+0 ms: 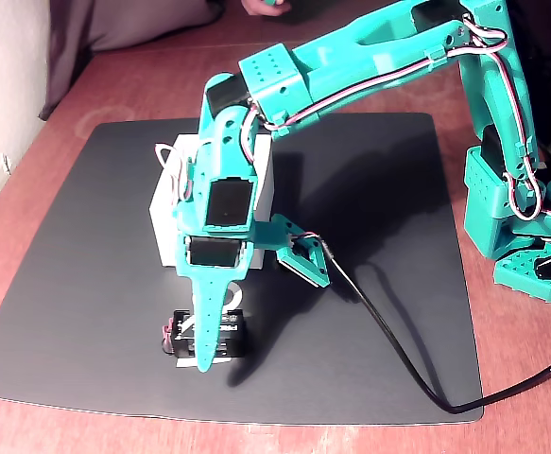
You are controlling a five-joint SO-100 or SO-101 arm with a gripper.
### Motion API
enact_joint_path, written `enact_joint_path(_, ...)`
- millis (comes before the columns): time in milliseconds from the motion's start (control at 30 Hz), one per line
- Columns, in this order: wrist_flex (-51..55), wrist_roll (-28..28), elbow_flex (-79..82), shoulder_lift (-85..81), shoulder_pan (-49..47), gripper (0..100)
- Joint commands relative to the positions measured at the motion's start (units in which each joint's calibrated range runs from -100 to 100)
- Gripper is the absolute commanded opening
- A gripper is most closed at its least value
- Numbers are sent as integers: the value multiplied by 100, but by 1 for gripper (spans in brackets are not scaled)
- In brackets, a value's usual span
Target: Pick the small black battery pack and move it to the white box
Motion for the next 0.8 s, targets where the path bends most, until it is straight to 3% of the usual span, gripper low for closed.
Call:
enact_joint_path(0,-29,25,-169,-33,-58,45)
enact_joint_path(767,-47,-8,-251,405,-410,45)
